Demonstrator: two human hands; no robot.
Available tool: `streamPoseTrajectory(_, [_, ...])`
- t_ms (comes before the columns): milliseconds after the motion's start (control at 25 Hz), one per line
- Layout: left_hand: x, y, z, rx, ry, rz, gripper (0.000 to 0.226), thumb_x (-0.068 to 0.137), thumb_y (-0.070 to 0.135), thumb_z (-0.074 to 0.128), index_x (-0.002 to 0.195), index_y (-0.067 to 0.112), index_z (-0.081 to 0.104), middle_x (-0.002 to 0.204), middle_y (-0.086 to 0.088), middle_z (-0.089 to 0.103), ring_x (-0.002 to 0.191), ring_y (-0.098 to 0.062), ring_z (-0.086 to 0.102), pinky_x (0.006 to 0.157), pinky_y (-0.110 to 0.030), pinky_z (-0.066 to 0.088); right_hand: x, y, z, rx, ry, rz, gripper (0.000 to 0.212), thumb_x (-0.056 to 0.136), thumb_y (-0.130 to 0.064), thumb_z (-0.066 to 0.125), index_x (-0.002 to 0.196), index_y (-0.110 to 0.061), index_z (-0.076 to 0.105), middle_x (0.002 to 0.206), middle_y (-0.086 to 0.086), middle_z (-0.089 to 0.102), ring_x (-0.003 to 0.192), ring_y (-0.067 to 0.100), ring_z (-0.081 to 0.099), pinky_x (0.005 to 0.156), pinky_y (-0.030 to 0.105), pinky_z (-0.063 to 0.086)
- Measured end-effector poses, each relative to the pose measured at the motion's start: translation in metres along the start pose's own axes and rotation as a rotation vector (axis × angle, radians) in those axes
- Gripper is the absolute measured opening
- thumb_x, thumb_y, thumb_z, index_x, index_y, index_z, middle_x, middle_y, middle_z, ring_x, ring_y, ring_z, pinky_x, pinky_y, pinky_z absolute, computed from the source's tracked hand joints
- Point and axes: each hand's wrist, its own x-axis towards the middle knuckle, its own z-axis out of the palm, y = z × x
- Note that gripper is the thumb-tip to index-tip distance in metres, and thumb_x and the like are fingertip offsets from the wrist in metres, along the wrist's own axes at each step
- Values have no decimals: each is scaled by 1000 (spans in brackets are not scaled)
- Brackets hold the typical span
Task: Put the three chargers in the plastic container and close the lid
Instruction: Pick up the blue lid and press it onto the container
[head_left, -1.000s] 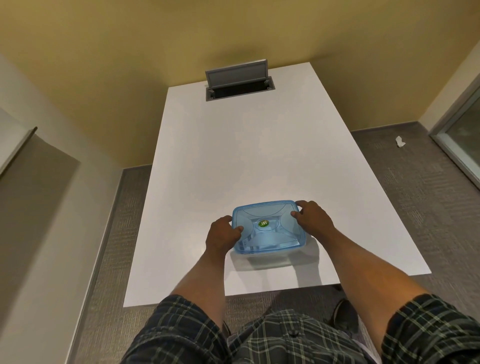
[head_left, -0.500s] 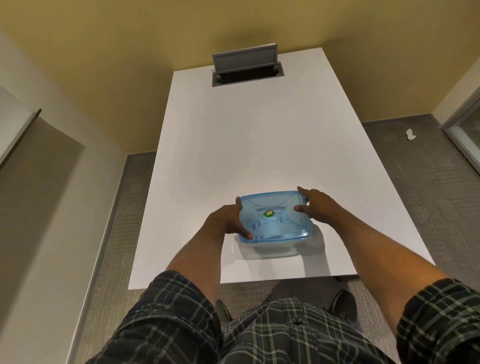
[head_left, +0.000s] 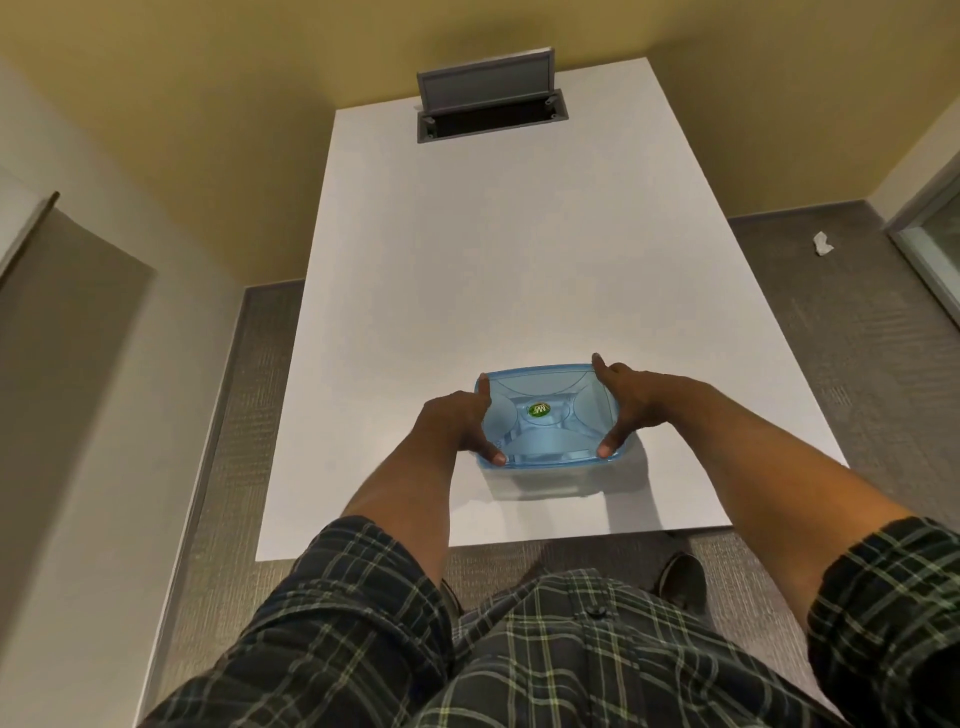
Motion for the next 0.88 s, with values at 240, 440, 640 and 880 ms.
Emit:
streamPoseTrajectory(240, [0,-4,1,65,2,11,144,69,71,78,160,15,-20,149,-14,52,132,-33,54,105,-44,48,-3,-7,-1,-62,-70,15,175,43,-62,94,147,-18,-40,166,7,1,150,33,23,117,49,33])
streamPoseTrajectory(440, [3,3,-5,42,-21,-26,149,64,67,84,161,13,-15,150,-14,49,135,-32,51,103,-42,46,-4,-16,-4,-172,-53,63,177,38,-67,92,152,-16,-33,167,9,8,148,32,30,115,48,36])
streamPoseTrajectory(640, [6,5,-7,15,-53,-43,151,62,65,86,160,12,-16,154,-11,46,138,-31,48,107,-43,46,-6,-13,-3,-171,-9,71,177,34,-67,93,155,-16,-26,163,7,19,142,30,40,107,45,41])
streamPoseTrajectory(880, [6,3,-4,-61,-57,-38,152,63,60,88,160,13,-19,157,-12,43,141,-32,45,112,-45,42,-4,-14,1,33,-22,65,176,39,-52,99,152,-21,-32,154,15,40,135,34,48,107,41,44])
